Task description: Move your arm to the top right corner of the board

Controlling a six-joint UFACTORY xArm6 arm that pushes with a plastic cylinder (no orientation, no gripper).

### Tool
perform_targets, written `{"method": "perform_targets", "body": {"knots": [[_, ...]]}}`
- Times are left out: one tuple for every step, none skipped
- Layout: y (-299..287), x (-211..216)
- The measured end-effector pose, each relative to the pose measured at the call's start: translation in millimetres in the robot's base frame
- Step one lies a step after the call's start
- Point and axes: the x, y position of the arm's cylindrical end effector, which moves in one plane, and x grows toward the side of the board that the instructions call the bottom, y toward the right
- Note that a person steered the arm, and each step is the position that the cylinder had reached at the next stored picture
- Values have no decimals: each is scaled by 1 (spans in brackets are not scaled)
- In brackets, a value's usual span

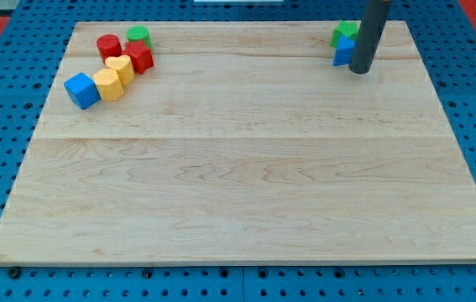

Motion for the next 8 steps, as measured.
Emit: {"method": "perform_targets", "body": {"knots": [[1,0],[14,20],[20,47],[70,24],[98,-37],[105,-96],[106,-119],[103,-118]]}}
